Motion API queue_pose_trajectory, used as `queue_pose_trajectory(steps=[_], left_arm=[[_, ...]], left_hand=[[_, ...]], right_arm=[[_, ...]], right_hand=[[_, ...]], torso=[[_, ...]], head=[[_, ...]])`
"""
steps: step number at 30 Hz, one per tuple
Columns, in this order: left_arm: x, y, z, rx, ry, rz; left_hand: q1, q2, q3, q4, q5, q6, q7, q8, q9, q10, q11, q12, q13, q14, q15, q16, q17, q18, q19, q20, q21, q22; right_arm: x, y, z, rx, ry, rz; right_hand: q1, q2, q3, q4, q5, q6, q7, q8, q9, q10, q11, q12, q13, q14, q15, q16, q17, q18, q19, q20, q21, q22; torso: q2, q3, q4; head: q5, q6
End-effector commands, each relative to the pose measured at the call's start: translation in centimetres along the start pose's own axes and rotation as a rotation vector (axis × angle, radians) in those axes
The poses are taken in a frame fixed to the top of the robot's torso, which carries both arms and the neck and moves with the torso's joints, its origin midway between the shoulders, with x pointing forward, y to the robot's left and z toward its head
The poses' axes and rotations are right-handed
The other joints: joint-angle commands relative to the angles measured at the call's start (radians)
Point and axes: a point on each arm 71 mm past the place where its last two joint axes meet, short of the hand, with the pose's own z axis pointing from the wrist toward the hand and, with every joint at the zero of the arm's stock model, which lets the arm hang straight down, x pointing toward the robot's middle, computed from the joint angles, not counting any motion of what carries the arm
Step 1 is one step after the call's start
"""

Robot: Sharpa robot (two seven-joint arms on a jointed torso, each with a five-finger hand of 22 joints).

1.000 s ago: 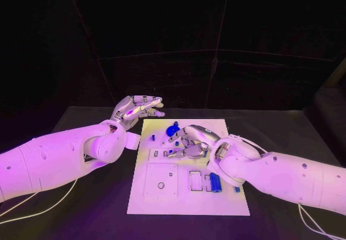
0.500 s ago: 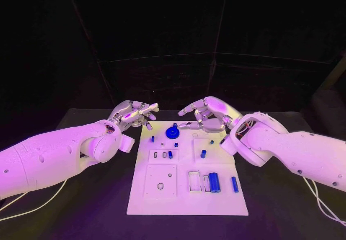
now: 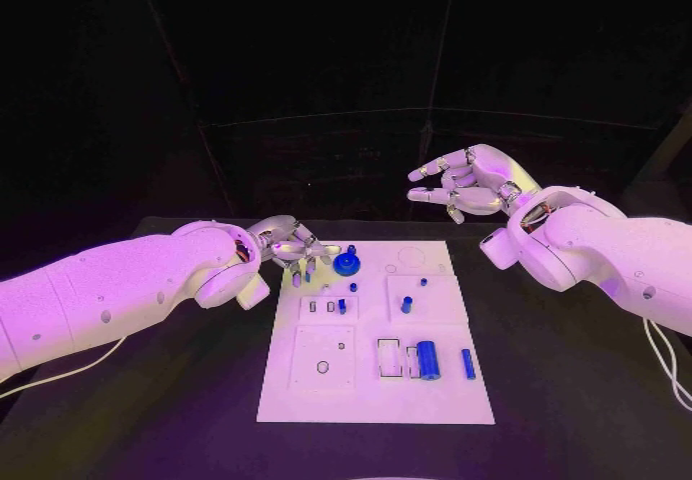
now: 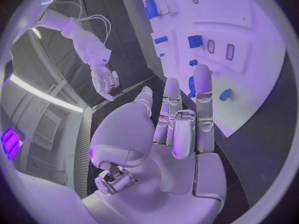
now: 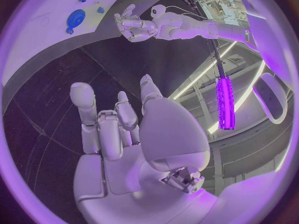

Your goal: Assemble the parts on the task board

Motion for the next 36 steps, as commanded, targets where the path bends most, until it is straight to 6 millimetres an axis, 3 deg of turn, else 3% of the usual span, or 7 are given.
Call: queue_pose_trajectory(steps=[1, 5, 8, 15, 26, 31, 36], left_arm=[[-0.3, 0.0, 0.3, -0.181, -0.003, 0.252], [-0.2, -1.3, 1.0, -0.216, -0.005, 0.316], [0.1, -2.0, 1.6, -0.236, 0.000, 0.343], [1.2, -3.1, 2.8, -0.270, 0.047, 0.386], [3.5, -3.8, 4.3, -0.353, 0.153, 0.454], [4.0, -3.9, 4.6, -0.383, 0.187, 0.471], [4.6, -4.3, 5.0, -0.394, 0.215, 0.476]], left_hand=[[0.024, 0.004, -0.009, -0.008, -0.002, -0.009, -0.002, 0.025, 0.019, -0.009, -0.001, 0.017, 0.014, 0.081, 0.003, 0.017, 0.186, 0.012, -0.004, -0.001, 0.019, 0.019], [-0.005, 0.012, -0.045, 0.024, -0.002, 0.003, -0.017, 0.073, 0.053, 0.024, -0.013, 0.075, 0.058, 0.091, -0.007, 0.045, 0.222, -0.003, 0.030, -0.008, 0.108, 0.138], [-0.021, 0.021, -0.077, 0.056, -0.003, 0.002, -0.031, 0.123, 0.094, 0.096, -0.025, 0.262, 0.247, 0.093, -0.019, 0.053, 0.231, -0.014, 0.042, -0.016, 0.164, 0.210], [-0.043, 0.027, -0.140, 0.109, -0.003, -0.035, -0.042, 0.209, 0.180, 0.122, -0.038, 0.403, 0.390, 0.100, -0.028, 0.076, 0.263, -0.046, 0.111, -0.028, 0.326, 0.440], [-0.065, 0.030, -0.175, 0.111, -0.005, -0.058, -0.043, 0.233, 0.210, 0.114, -0.038, 0.414, 0.400, 0.100, -0.029, 0.076, 0.263, -0.066, 0.155, -0.031, 0.406, 0.569], [-0.059, 0.034, -0.181, 0.107, -0.005, -0.069, -0.042, 0.239, 0.220, 0.109, -0.037, 0.415, 0.401, 0.100, -0.030, 0.076, 0.263, -0.079, 0.189, -0.033, 0.453, 0.649], [-0.049, 0.037, -0.189, 0.105, -0.005, -0.080, -0.042, 0.248, 0.234, 0.101, -0.038, 0.414, 0.400, 0.100, -0.031, 0.076, 0.263, -0.098, 0.238, -0.035, 0.516, 0.757]], right_arm=[[-0.3, -0.2, 0.2, 0.010, 0.001, 0.045], [-0.3, -0.3, 0.4, 0.015, 0.005, 0.042], [-0.2, -0.2, 0.6, 0.018, 0.005, 0.035], [-0.1, -0.2, 0.8, 0.018, 0.002, 0.019], [0.0, -0.3, 0.9, 0.030, 0.001, 0.012], [0.0, -0.4, 0.9, 0.034, 0.004, 0.008], [0.1, -0.4, 0.9, 0.040, 0.009, 0.007]], right_hand=[[0.002, 0.005, -0.008, -0.001, 0.005, 0.001, -0.001, 0.003, -0.001, -0.005, -0.001, -0.004, 0.001, 0.060, 0.001, -0.004, 0.073, 0.009, -0.006, -0.004, -0.006, -0.002], [0.002, 0.005, -0.008, -0.001, 0.005, 0.001, -0.001, 0.003, -0.001, -0.005, -0.001, -0.004, 0.001, 0.060, 0.001, -0.004, 0.073, 0.009, -0.006, -0.004, -0.006, -0.002], [0.005, 0.009, -0.011, 0.000, 0.009, 0.001, -0.001, 0.004, -0.001, -0.005, -0.002, -0.005, 0.000, 0.059, 0.001, -0.006, 0.070, 0.010, -0.008, -0.004, -0.008, -0.007], [0.003, 0.016, -0.021, 0.006, 0.016, -0.004, 0.000, 0.002, -0.002, -0.011, -0.001, -0.011, -0.009, 0.057, 0.001, -0.010, 0.063, 0.011, -0.012, -0.004, -0.013, -0.016], [0.004, 0.016, -0.027, 0.007, 0.020, -0.006, 0.000, 0.002, -0.002, -0.014, 0.000, -0.014, -0.013, 0.056, 0.001, -0.015, 0.055, 0.012, -0.016, -0.004, -0.018, -0.023], [0.005, 0.017, -0.028, 0.007, 0.021, -0.007, 0.000, 0.002, -0.003, -0.015, 0.000, -0.014, -0.013, 0.055, 0.001, -0.016, 0.054, 0.012, -0.016, -0.004, -0.018, -0.024], [0.005, 0.019, -0.032, 0.009, 0.025, -0.008, 0.000, 0.002, -0.002, -0.014, 0.000, -0.015, -0.013, 0.055, 0.001, -0.017, 0.052, 0.012, -0.017, -0.004, -0.019, -0.025]], torso=[[-0.011, 0.0042, 0.0011], [-0.014, 0.0069, 0.0007], [-0.014, 0.0079, 0.0025], [-0.015, 0.0084, 0.0029], [-0.012, 0.0068, 0.0037], [-0.012, 0.0093, 0.0021], [-0.011, 0.0067, 0.0020]], head=[[0.002, -0.005], [0.009, -0.009], [0.009, -0.011], [0.011, -0.015], [0.010, -0.024], [0.013, -0.026], [0.010, -0.029]])
